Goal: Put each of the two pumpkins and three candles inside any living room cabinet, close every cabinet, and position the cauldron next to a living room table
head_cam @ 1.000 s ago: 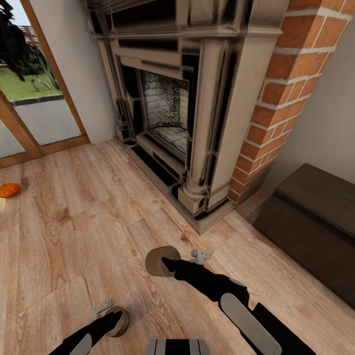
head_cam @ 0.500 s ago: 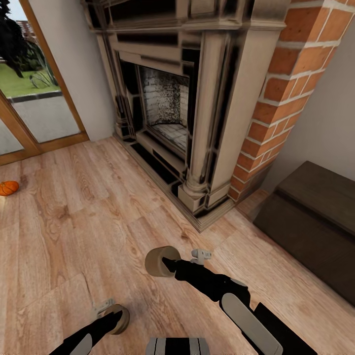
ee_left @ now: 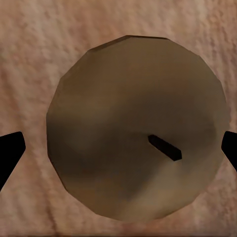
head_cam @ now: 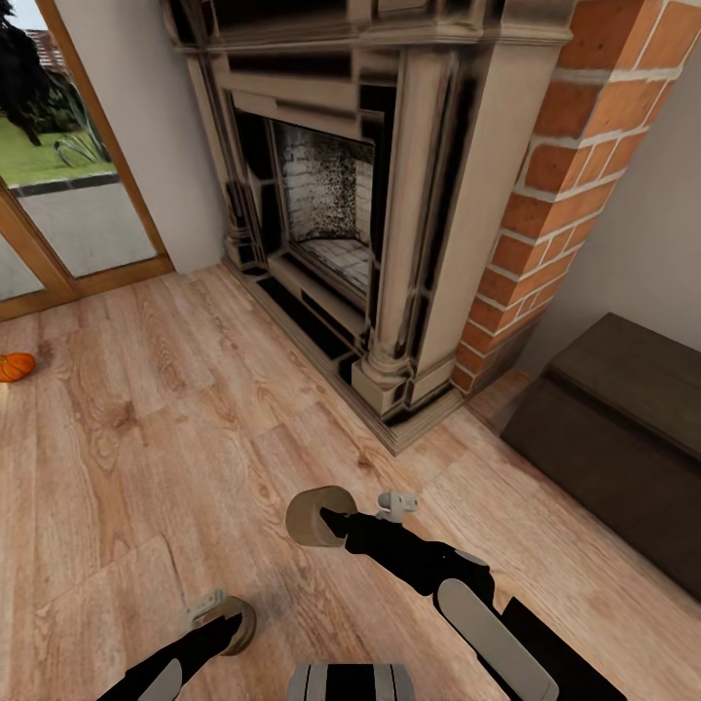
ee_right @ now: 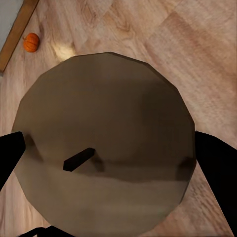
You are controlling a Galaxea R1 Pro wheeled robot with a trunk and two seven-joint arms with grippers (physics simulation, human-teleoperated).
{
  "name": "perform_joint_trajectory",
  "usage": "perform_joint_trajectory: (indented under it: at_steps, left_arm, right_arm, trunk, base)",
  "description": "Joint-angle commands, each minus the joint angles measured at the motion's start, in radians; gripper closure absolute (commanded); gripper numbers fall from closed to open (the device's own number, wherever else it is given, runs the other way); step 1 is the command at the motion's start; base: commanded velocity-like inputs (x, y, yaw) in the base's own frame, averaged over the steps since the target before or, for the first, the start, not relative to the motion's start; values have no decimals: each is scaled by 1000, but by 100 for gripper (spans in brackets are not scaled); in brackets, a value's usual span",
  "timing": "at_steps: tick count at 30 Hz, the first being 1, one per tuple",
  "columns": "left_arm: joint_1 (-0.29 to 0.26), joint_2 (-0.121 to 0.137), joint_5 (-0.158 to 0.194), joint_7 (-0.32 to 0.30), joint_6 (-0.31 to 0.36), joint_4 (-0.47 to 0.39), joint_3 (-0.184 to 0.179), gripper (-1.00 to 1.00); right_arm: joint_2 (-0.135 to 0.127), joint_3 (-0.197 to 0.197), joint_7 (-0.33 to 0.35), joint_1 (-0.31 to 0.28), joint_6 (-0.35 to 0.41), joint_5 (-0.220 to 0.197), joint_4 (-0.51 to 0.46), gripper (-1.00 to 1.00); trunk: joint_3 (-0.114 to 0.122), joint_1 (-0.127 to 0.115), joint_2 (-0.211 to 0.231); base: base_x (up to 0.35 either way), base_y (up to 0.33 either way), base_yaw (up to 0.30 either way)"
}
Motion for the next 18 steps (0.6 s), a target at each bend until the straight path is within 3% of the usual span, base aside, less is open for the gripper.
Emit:
perform_joint_trajectory:
  at_steps: [1, 17, 18]
  left_arm:
    - [0, 1, 7, -2, 4, -1, -3, -100]
    - [0, 1, 6, -2, 4, -1, -3, -100]
    - [0, 1, 6, -2, 4, -1, -3, 100]
  right_arm:
    - [-1, 2, -9, -1, 0, -9, -2, 100]
    - [-1, 2, -9, -1, 0, -9, -3, 100]
    - [-1, 2, -9, -1, 0, -9, -3, 100]
  trunk:
    - [-1, 0, 0]
    - [-1, 0, 0]
    - [-1, 0, 0]
  base:
    - [0, 0, 0]
    - [0, 0, 0]
    - [0, 0, 0]
